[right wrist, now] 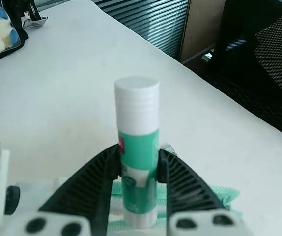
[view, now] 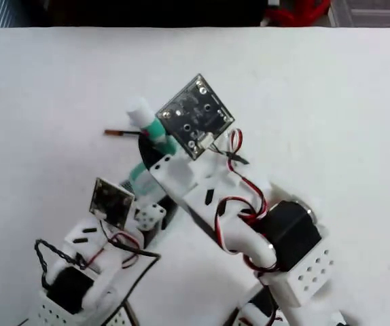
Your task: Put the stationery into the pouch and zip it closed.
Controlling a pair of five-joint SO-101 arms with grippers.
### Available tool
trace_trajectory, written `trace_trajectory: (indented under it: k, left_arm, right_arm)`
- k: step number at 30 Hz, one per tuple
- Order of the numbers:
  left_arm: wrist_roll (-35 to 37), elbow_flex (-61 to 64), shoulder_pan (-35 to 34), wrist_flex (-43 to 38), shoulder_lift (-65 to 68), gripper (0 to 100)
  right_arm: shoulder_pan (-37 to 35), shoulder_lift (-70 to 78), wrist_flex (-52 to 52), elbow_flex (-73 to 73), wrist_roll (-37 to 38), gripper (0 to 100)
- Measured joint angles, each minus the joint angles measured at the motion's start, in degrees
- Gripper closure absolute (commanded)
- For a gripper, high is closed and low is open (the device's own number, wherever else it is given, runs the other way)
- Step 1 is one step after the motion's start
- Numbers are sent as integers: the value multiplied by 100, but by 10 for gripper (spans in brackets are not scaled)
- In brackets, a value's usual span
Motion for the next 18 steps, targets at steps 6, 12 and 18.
trace_trajectory:
  k: [6, 12, 18]
  left_arm:
    - [0, 0, 0, 0, 0, 816]
    - [9, 0, -35, 0, 0, 815]
    - [9, 0, -123, 0, 9, 815]
  right_arm:
    - [0, 0, -360, 334, -9, 979]
    - [0, -79, -659, 598, -9, 979]
    - [0, -334, -1398, 1451, -316, 980]
